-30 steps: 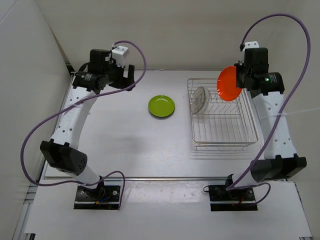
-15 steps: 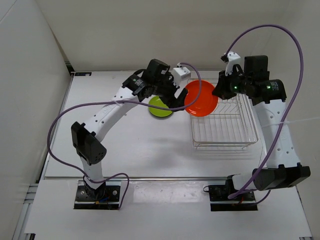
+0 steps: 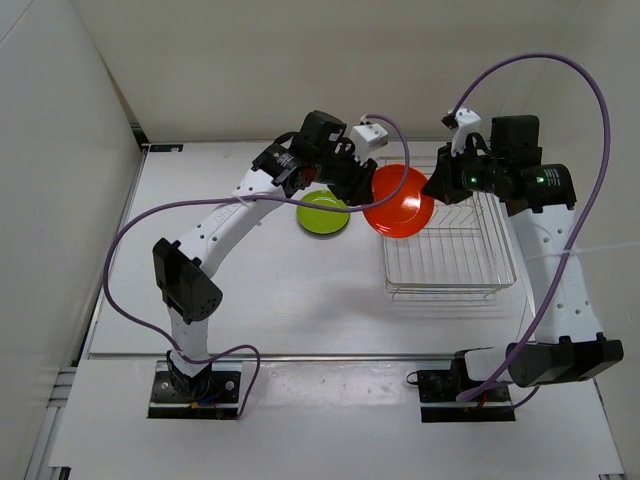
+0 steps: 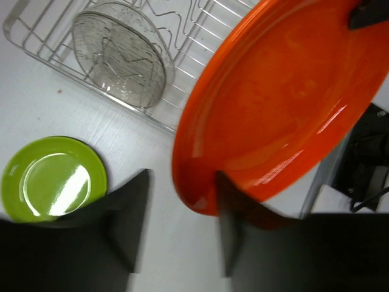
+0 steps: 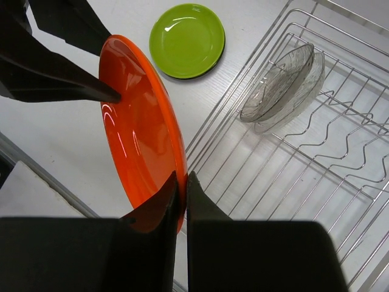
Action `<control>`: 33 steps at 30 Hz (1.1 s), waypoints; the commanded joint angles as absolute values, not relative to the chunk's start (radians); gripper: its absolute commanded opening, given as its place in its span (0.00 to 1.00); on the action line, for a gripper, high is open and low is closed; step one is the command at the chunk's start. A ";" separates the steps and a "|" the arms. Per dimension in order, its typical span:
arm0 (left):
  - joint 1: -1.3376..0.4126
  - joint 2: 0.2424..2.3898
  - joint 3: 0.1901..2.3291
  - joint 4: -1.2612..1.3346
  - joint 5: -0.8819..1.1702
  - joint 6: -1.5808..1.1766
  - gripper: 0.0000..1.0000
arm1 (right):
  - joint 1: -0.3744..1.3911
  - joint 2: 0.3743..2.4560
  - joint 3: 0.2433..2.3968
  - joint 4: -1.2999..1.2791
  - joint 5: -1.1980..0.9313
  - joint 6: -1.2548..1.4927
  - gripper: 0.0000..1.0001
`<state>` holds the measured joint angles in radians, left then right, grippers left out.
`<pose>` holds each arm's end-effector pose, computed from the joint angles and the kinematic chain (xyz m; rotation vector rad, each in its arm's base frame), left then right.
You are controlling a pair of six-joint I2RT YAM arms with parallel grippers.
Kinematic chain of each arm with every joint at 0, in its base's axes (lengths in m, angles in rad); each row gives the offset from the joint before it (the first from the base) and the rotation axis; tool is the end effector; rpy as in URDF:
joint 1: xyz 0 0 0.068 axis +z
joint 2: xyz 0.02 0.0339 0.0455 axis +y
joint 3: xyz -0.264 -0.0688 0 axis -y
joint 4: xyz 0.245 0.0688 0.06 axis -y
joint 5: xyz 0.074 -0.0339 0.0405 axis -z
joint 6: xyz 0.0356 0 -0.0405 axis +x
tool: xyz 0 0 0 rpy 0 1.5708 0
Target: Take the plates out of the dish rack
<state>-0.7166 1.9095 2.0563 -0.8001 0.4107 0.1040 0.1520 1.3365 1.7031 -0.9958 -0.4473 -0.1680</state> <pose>0.3119 -0.2905 0.3929 1.1170 1.9838 -0.7870 0.2465 0.0533 0.4517 -0.5895 2.0874 0.4813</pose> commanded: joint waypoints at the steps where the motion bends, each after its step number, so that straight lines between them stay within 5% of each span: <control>1: -0.716 1.893 2.088 -0.781 0.411 0.103 0.46 | 0.156 1.304 1.698 -0.974 -0.505 -0.172 0.01; 9: -0.716 1.925 2.117 -0.781 0.468 0.074 0.39 | 0.156 1.295 1.698 -0.974 -0.529 -0.163 0.01; 13: -0.725 1.934 2.126 -0.781 0.471 0.074 0.11 | 0.156 1.295 1.689 -0.974 -0.519 -0.172 0.01; 15: -0.726 1.934 2.126 -0.781 0.471 0.074 0.11 | 0.156 1.286 1.678 -0.974 -0.518 -0.172 0.03; 16: -0.726 1.925 2.111 -0.781 0.471 0.074 0.11 | 0.156 1.285 1.678 -0.974 -0.518 -0.172 0.15; 21: -0.726 1.888 2.065 -0.759 0.434 0.055 0.11 | 0.156 1.285 1.658 -0.963 -0.509 -0.172 0.12; 22: -0.726 1.876 2.050 -0.759 0.434 0.055 0.11 | 0.156 1.285 1.658 -0.954 -0.509 -0.172 0.24; 24: -0.726 1.876 2.037 -0.750 0.390 0.043 0.11 | 0.156 1.285 1.658 -0.954 -0.491 -0.172 0.72; 26: -0.726 1.850 2.005 -0.741 0.356 0.043 0.11 | 0.156 1.285 1.646 -0.942 -0.437 -0.163 1.00; 33: -0.586 1.799 1.862 -0.652 0.144 -0.061 0.11 | 0.156 1.241 1.591 -0.870 -0.235 -0.118 1.00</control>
